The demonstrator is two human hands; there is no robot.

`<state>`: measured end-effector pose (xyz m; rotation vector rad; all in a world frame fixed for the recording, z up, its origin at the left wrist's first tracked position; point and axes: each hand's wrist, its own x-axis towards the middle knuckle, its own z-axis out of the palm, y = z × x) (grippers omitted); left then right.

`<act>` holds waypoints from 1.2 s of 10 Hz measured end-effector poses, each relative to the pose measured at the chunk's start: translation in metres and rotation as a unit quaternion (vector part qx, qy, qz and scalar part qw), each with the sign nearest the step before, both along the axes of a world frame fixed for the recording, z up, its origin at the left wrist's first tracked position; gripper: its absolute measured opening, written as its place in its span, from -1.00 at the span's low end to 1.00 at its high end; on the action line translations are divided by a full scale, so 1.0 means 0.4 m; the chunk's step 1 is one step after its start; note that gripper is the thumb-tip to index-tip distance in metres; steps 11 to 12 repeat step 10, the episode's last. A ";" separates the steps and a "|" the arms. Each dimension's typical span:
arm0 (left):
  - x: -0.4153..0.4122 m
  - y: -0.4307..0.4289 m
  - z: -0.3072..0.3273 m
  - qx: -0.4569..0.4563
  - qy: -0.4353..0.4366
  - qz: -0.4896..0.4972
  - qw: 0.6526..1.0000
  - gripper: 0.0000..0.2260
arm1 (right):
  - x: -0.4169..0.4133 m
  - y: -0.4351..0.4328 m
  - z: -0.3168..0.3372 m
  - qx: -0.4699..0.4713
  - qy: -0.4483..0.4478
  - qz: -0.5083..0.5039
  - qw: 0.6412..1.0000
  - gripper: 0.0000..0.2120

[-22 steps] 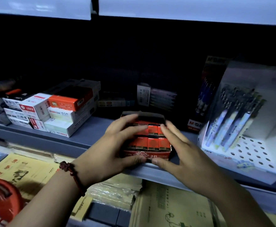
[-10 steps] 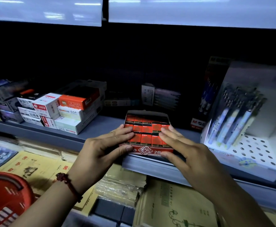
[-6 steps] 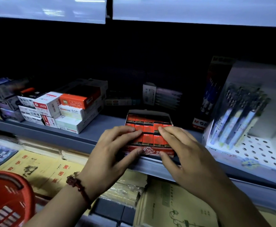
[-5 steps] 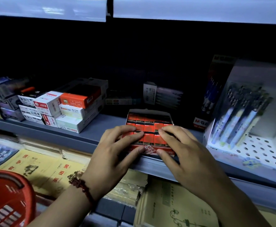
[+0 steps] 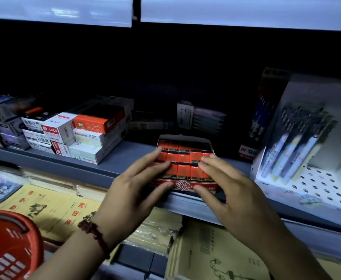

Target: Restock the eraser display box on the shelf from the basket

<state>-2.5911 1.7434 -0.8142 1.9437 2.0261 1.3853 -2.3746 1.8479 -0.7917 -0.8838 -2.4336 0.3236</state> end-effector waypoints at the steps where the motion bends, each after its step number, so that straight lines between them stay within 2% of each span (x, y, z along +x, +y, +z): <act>1: -0.038 -0.015 0.015 -0.047 -0.018 0.009 0.999 -0.41 | 0.006 -0.002 0.001 -0.050 0.003 -0.006 0.999 -0.35; 2: -0.058 -0.018 0.022 -0.108 0.027 0.017 0.994 -0.44 | 0.009 0.001 0.004 -0.105 0.004 -0.031 0.994 -0.20; 3: -0.057 -0.018 0.030 -0.142 0.018 -0.006 0.990 -0.61 | 0.008 -0.001 0.013 -0.133 -0.007 -0.037 0.990 -0.16; 4: -0.055 -0.015 0.032 -0.148 0.005 -0.012 0.989 -0.60 | 0.003 -0.014 0.033 -0.143 -0.033 -0.052 0.988 -0.19; 6: -0.055 -0.005 0.039 -0.143 -0.003 -0.021 0.990 -0.59 | -0.009 -0.006 0.039 -0.144 -0.020 -0.052 0.988 -0.21; 8: -0.047 -0.012 0.020 -0.116 0.034 -0.043 0.992 -0.58 | -0.002 -0.017 0.036 -0.125 -0.033 -0.051 0.990 -0.20; 9: -0.025 -0.022 0.039 -0.090 0.022 -0.047 0.995 -0.67 | 0.011 -0.026 0.038 -0.145 0.000 -0.053 0.988 -0.21; 10: 0.004 -0.042 0.072 -0.061 -0.030 0.002 0.998 -0.68 | 0.014 -0.047 0.056 -0.145 0.012 -0.067 0.987 -0.32; 12: 0.004 -0.042 0.072 -0.061 -0.030 0.002 0.998 -0.68 | 0.014 -0.047 0.056 -0.145 0.012 -0.067 0.987 -0.32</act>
